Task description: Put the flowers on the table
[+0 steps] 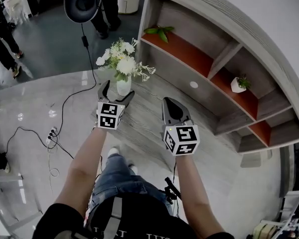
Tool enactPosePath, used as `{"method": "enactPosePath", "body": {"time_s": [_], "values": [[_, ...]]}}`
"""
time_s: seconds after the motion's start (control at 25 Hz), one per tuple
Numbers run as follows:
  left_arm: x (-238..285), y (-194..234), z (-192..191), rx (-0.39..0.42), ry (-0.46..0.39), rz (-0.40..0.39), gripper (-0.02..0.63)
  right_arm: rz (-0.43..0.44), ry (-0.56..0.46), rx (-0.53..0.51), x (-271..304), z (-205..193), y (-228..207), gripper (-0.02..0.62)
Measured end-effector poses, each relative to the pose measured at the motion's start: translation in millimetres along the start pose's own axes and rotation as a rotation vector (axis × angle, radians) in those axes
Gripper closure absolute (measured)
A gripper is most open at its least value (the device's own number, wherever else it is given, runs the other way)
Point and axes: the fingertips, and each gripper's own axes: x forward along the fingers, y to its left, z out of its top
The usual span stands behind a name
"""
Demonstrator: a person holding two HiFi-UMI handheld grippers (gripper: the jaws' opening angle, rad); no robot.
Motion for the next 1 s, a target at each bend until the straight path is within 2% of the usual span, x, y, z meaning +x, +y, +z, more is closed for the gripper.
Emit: {"method": "enactPosePath", "body": {"time_s": [0.16,0.28,0.64,0.88,1.0], "values": [[-17.0,0.4,13.0,-0.004,-0.015,0.018,0.142,0.083,0.011,0.020,-3.0,2.9,15.6,0.581],[-25.8,0.5,24.9,0.004,-0.039,0.019,0.142,0.098,0.012,-0.003,-4.7,7.1,21.1,0.581],[-37.6,1.8,42.0,0.013,-0.054,-0.038,0.142,0.034,-0.006,-0.045,-3.1,22.8,19.7,0.581],[-51.9,14.2,66.5,0.024,-0.083,-0.062,0.142,0.017,-0.015,0.054,-6.6,37.9,24.1,0.581],[-58.9,22.9,82.0,0.017,-0.105,-0.067,0.143,0.003,-0.031,0.059,-7.6,48.4,25.8,0.581]]}}
